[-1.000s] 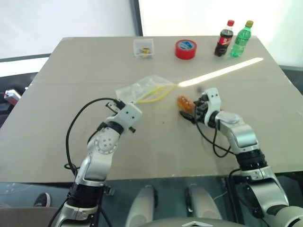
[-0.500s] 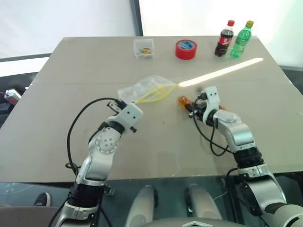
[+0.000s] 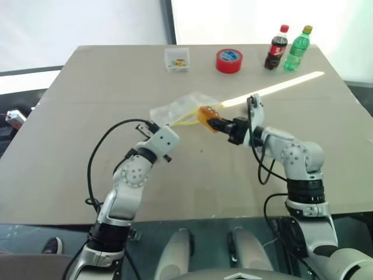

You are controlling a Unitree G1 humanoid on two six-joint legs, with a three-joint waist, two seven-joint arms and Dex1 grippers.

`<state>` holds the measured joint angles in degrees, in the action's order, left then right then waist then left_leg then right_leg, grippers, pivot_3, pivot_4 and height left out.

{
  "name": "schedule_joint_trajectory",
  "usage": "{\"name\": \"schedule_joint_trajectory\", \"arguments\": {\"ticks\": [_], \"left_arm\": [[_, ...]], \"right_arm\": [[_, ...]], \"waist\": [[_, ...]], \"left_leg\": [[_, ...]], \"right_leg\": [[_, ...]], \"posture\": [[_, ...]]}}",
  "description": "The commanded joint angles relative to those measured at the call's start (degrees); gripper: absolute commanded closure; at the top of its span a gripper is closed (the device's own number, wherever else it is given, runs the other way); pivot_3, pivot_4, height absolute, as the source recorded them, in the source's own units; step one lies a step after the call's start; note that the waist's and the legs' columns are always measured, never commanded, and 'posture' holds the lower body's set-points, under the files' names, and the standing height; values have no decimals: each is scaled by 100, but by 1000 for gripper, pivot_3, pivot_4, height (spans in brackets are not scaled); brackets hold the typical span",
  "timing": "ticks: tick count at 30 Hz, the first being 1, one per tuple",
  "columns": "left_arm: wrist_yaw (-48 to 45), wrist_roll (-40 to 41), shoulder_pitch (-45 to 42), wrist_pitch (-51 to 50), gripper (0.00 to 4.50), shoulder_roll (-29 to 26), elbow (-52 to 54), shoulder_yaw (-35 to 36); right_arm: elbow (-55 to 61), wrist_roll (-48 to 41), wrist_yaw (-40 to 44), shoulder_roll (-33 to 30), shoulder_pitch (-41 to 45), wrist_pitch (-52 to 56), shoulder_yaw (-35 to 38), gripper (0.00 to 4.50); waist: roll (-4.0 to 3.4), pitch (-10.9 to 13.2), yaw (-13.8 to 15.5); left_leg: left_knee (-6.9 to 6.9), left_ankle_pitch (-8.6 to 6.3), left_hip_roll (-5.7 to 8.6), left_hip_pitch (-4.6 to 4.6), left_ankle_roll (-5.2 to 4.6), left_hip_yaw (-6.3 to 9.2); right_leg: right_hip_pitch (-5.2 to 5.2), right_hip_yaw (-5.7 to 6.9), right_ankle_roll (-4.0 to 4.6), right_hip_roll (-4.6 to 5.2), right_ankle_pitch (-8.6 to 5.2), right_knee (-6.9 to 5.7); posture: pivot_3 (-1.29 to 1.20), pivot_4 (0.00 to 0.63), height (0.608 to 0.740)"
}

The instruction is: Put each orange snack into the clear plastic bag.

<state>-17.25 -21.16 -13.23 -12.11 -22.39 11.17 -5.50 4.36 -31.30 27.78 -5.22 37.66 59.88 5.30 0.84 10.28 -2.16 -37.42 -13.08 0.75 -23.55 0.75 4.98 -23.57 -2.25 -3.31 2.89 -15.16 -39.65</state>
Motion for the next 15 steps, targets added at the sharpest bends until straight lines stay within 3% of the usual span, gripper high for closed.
{"name": "schedule_joint_trajectory", "arguments": {"ticks": [1, 15], "left_arm": [[-19, 213, -5, 241, 4500, 97, 231, -34], [-329, 358, 89, 786, 4500, 24, 268, -375]], "right_arm": [[-171, 52, -146, 64, 166, -160, -116, 4487], [-1314, 395, -298, 275, 764, -832, -313, 4487]], "waist": [[0, 0, -2], [0, 0, -26]], "left_leg": [[0, 0, 1, -4, 0, 0], [1, 0, 0, -4, 0, -4]], "right_leg": [[-1, 0, 0, 1, 0, 4], [-6, -2, 0, -1, 0, 3]], "posture": [[0, 150, 740], [0, 150, 740]]}}
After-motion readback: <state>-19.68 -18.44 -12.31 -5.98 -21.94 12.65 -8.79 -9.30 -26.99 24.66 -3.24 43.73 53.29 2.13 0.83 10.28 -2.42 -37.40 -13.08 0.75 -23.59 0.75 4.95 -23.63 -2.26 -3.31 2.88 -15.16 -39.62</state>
